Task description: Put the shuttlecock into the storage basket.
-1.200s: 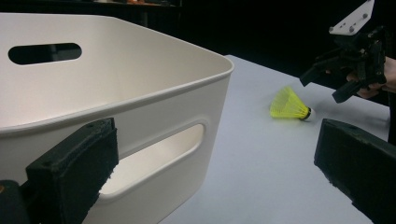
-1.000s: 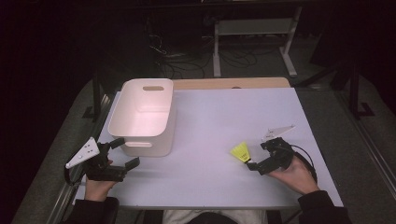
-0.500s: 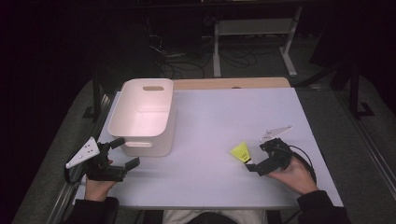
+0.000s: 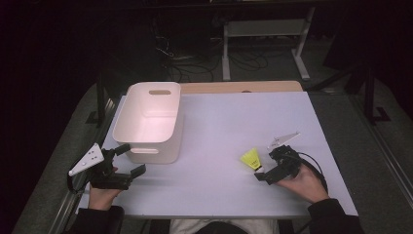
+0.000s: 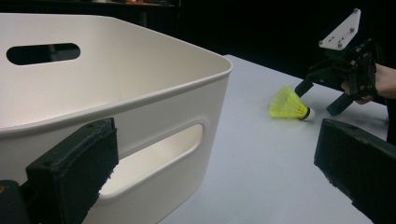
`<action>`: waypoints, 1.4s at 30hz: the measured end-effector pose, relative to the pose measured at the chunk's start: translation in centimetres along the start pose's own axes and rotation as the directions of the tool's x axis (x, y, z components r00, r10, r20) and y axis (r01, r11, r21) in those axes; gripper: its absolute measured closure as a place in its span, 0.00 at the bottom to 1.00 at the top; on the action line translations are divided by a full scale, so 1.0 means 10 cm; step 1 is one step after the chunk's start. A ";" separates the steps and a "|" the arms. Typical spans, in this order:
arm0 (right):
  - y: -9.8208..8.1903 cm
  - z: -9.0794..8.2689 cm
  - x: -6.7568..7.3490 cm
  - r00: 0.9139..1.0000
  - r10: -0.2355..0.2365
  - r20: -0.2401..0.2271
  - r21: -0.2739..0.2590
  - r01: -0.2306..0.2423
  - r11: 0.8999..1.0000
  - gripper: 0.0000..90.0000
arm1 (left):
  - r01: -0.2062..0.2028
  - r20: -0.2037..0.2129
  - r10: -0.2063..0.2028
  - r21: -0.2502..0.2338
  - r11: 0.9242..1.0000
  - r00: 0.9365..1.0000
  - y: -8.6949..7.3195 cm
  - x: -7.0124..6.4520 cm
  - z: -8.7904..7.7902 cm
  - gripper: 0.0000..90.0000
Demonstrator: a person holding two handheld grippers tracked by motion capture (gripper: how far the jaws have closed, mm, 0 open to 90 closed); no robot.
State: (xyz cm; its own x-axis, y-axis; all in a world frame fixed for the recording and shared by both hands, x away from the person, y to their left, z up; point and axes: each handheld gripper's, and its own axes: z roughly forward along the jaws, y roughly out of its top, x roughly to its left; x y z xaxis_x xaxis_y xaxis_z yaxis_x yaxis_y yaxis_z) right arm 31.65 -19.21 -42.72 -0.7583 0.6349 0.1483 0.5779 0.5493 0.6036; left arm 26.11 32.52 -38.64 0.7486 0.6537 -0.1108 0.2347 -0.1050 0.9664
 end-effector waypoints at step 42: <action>0.04 0.12 0.02 0.999 0.033 -0.011 0.071 -0.032 0.997 0.70 | -0.001 0.002 0.001 -0.003 1.000 1.000 0.00 0.00 -0.01 0.00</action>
State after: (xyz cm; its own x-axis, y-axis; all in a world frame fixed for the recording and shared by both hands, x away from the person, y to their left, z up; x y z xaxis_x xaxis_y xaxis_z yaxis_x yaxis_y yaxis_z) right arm 32.06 -18.22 -43.42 -0.7420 0.6466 0.1770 0.6221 0.5657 0.5412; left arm 26.08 32.56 -38.62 0.7503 0.6518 -0.1107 0.2322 -0.1031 0.9672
